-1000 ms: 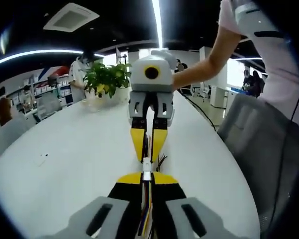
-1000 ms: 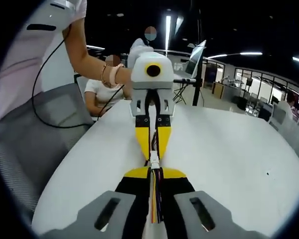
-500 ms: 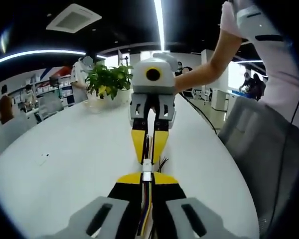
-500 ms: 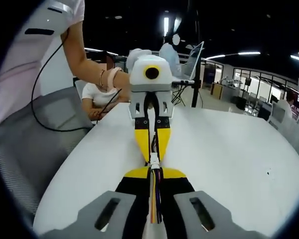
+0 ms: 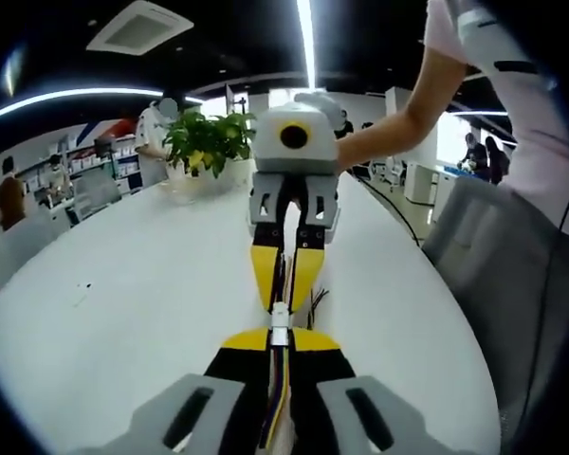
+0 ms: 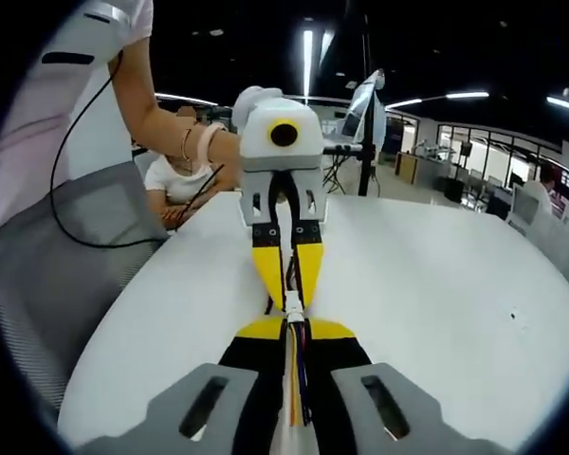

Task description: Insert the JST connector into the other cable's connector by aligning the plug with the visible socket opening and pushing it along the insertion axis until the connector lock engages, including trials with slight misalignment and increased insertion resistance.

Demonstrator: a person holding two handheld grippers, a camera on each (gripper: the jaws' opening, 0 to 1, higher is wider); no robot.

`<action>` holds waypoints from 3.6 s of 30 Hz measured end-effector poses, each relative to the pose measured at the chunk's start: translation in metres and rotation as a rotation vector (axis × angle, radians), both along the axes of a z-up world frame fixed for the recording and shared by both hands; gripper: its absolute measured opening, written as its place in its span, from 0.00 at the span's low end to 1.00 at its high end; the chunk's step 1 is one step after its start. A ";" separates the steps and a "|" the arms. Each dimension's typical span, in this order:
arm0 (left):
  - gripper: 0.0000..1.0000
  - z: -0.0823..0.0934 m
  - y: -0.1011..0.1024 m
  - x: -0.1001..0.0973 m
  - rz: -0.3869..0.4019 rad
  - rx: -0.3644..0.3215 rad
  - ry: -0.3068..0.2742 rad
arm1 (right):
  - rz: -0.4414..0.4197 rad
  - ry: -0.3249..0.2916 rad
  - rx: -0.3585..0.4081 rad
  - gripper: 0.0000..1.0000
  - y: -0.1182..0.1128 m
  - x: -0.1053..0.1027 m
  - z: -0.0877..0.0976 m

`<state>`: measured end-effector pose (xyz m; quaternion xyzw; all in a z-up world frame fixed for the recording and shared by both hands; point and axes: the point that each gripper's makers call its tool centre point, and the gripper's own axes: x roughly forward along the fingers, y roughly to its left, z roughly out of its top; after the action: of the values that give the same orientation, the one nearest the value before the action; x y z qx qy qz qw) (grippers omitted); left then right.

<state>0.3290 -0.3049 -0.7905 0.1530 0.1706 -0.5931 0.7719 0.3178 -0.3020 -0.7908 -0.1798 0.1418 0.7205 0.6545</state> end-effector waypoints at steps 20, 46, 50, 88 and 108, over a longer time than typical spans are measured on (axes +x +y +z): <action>0.00 -0.038 -0.002 0.019 0.003 0.088 -0.011 | -0.063 0.017 -0.019 0.04 0.006 0.018 -0.041; 0.05 -0.053 0.000 0.017 0.051 0.118 -0.013 | -0.115 0.049 -0.069 0.08 0.003 0.023 -0.056; 0.08 -0.047 -0.001 0.018 0.065 0.117 -0.028 | -0.132 0.018 -0.082 0.14 0.002 0.028 -0.057; 0.20 0.003 0.025 -0.018 0.213 0.068 -0.107 | -0.170 -0.073 -0.033 0.18 -0.004 -0.008 0.005; 0.20 -0.027 0.030 -0.045 0.175 0.098 -0.034 | -0.147 -0.019 -0.117 0.17 -0.020 -0.030 -0.033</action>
<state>0.2841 -0.2746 -0.8180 0.1852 0.1992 -0.5118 0.8149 0.2879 -0.3222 -0.8238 -0.2136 0.1900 0.6594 0.6954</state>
